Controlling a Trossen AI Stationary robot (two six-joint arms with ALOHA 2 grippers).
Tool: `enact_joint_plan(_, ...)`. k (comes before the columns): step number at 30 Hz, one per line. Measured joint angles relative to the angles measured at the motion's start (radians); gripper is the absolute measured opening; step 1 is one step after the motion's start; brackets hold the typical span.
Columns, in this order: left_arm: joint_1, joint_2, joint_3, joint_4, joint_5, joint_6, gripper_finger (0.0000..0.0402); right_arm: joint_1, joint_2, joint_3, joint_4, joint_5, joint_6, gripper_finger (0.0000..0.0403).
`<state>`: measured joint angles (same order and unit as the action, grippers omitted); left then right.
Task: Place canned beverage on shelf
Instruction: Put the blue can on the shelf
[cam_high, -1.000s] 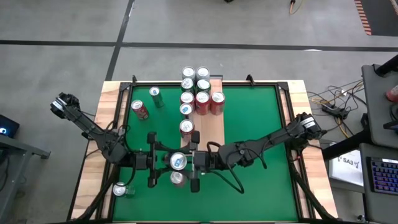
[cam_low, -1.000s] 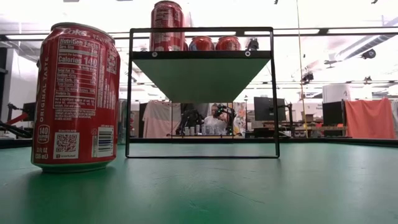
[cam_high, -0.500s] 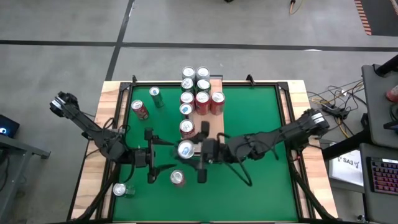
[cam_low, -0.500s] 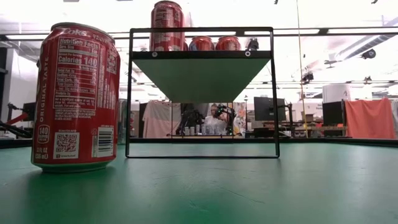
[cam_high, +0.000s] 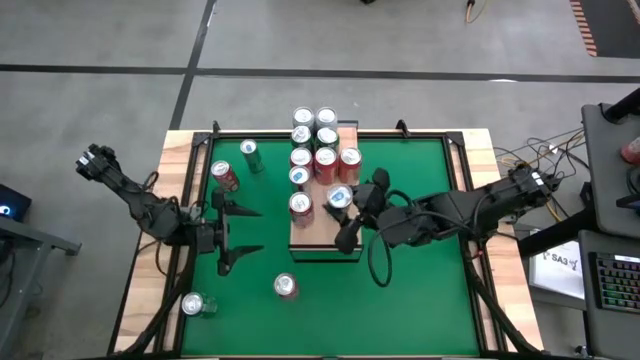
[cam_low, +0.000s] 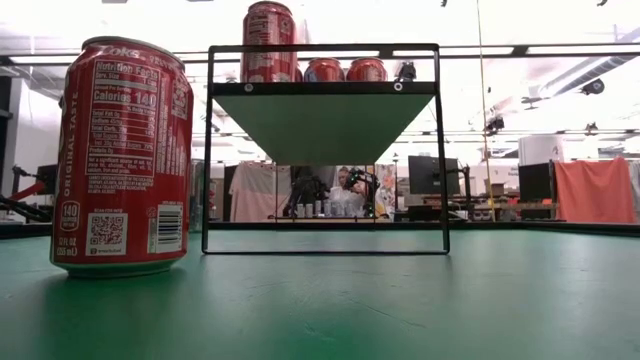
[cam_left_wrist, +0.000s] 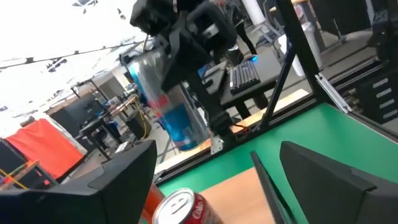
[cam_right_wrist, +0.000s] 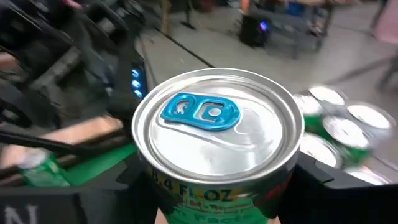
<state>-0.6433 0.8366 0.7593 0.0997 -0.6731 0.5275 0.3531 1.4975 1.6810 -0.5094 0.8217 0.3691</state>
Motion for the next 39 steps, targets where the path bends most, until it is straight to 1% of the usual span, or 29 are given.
enact_joint_plan(3,0.002,-0.026,-0.003,-0.019,0.0,0.018,0.0325,-0.017,-0.003,-0.019,-0.057,0.025,0.073,0.022)
enact_joint_plan(8,0.002,-0.066,-0.046,-0.035,0.0,0.017,0.0325,-0.055,0.006,-0.103,-0.048,0.022,0.144,0.0221)
enact_joint_plan(11,0.002,-0.096,-0.098,-0.03,0.001,0.022,0.0325,-0.08,0.002,-0.152,-0.038,0.004,0.19,0.0221)
enact_joint_plan(14,0.004,-0.123,-0.126,0.031,0.001,0.049,0.0325,-0.106,0.001,-0.184,-0.036,-0.04,0.207,0.0221)
enact_joint_plan(17,0.004,-0.151,-0.129,0.06,0.002,0.065,0.0325,-0.132,0.0,-0.217,-0.001,-0.06,0.207,0.0221)
enact_joint_plan(22,0.004,-0.189,-0.136,0.042,0.002,0.077,0.0325,-0.146,0.0,-0.259,0.062,-0.065,0.191,0.0221)
enact_joint_plan(25,0.004,-0.207,-0.137,0.03,-0.006,0.092,0.0325,-0.144,0.0,-0.268,0.124,-0.064,0.155,0.0221)
enact_joint_plan(30,0.004,-0.22,-0.14,0.024,-0.115,0.101,0.0325,-0.145,0.0,-0.301,0.237,-0.058,0.084,0.0221)
enact_joint_plan(33,0.004,-0.221,-0.14,0.024,-0.14,0.115,0.0325,-0.145,0.0,-0.315,0.265,-0.04,0.078,0.0221)
enact_joint_plan(37,0.004,-0.222,-0.14,0.023,-0.14,0.117,0.0325,-0.144,0.008,-0.339,0.29,0.025,0.089,0.0221)
enact_joint_plan(39,0.004,-0.221,-0.14,0.011,-0.14,0.106,0.0325,-0.144,0.011,-0.365,0.34,0.026,0.091,0.0221)
